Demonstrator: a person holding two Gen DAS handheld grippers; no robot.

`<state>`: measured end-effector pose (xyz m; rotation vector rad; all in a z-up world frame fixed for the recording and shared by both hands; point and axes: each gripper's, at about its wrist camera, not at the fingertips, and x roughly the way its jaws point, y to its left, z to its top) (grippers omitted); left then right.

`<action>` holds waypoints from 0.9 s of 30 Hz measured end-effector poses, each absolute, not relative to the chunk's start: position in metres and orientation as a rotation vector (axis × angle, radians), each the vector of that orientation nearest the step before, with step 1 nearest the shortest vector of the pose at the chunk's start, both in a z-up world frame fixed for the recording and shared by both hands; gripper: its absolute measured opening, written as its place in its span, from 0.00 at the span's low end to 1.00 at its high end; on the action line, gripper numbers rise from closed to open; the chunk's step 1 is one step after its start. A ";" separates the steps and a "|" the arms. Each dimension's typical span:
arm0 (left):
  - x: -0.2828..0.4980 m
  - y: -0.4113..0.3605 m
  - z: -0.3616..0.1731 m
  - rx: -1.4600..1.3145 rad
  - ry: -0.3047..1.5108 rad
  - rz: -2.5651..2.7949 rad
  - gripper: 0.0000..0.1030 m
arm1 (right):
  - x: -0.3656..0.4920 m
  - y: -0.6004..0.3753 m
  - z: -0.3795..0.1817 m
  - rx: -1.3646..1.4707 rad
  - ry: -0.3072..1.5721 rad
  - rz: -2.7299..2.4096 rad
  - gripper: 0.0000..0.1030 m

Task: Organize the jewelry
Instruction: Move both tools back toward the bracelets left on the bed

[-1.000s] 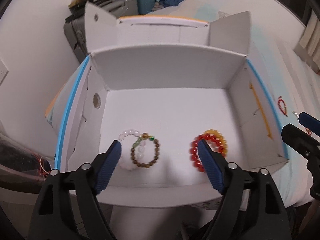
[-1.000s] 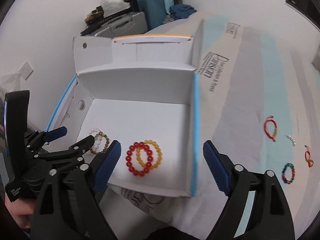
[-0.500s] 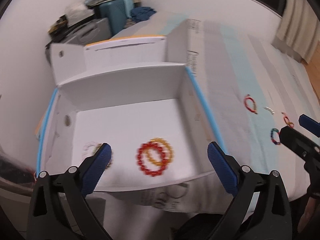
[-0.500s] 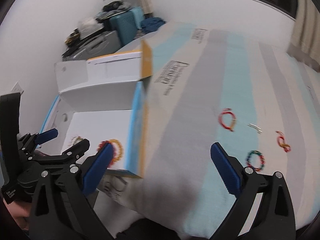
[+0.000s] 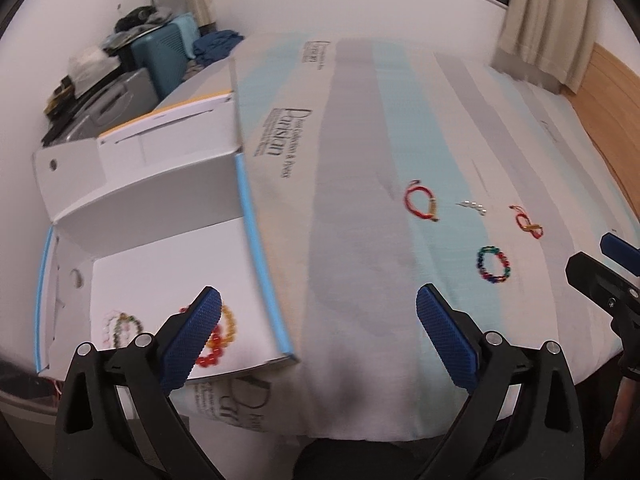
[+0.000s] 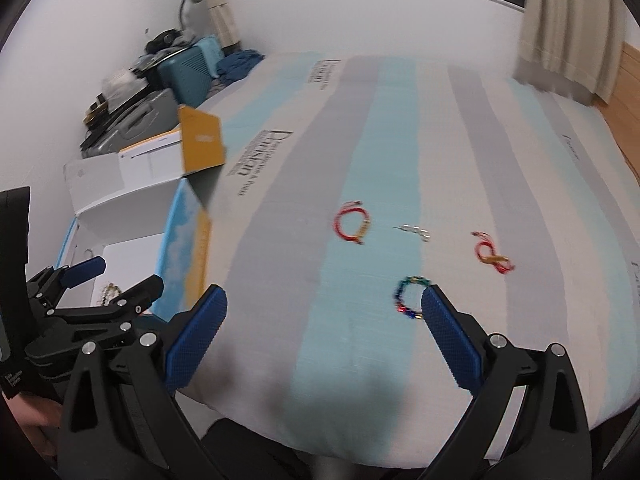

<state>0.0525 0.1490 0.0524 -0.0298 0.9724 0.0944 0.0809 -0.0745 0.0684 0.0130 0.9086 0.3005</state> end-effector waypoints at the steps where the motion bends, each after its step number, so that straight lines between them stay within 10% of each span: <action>1: 0.055 0.141 0.052 -0.023 0.974 0.086 0.93 | 0.081 -0.080 0.067 0.015 0.910 0.294 0.91; 27: 0.192 0.055 -0.029 0.045 1.043 -0.030 0.93 | 0.148 -0.181 -0.044 0.058 1.073 0.143 0.91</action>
